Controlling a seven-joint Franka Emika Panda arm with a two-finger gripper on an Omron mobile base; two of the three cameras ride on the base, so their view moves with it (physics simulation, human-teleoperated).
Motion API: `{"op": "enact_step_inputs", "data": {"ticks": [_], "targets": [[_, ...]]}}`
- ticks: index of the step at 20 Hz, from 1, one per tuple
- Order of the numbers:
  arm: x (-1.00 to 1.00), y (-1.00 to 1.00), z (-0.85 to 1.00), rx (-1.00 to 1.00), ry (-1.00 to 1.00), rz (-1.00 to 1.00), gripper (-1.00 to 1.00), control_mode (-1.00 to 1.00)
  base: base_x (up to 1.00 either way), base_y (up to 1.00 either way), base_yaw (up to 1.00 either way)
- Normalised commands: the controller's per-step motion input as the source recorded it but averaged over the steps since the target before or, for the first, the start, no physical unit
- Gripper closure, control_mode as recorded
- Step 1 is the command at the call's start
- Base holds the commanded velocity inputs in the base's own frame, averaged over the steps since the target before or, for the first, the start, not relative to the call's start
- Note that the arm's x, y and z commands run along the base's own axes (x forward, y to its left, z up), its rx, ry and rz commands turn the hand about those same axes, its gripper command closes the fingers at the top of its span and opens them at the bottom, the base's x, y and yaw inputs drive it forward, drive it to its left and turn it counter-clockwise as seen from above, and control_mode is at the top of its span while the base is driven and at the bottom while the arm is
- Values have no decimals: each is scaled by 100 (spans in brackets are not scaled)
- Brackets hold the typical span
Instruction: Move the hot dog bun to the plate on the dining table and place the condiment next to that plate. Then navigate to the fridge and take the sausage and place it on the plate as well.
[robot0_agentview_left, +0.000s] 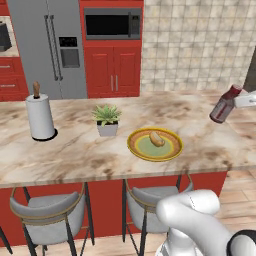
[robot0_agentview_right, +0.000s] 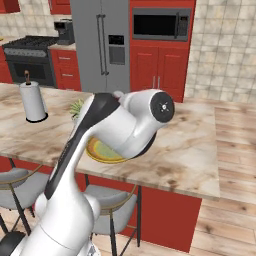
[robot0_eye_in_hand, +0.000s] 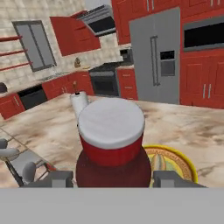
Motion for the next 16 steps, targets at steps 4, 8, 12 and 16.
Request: {"op": "enact_step_inputs", "data": {"ticks": [4, 8, 12, 16], "targets": [[29, -18, -40, -25, 0, 10, 100, -100, 0, 0, 0], [40, -17, -44, -19, 0, 8, 100, -100, 0, 0, 0], [46, -19, -55, -5, 0, 12, 100, -100, 0, 0, 0], [48, -24, -58, 0, 2, 14, 100, -100, 0, 0, 0]]}}
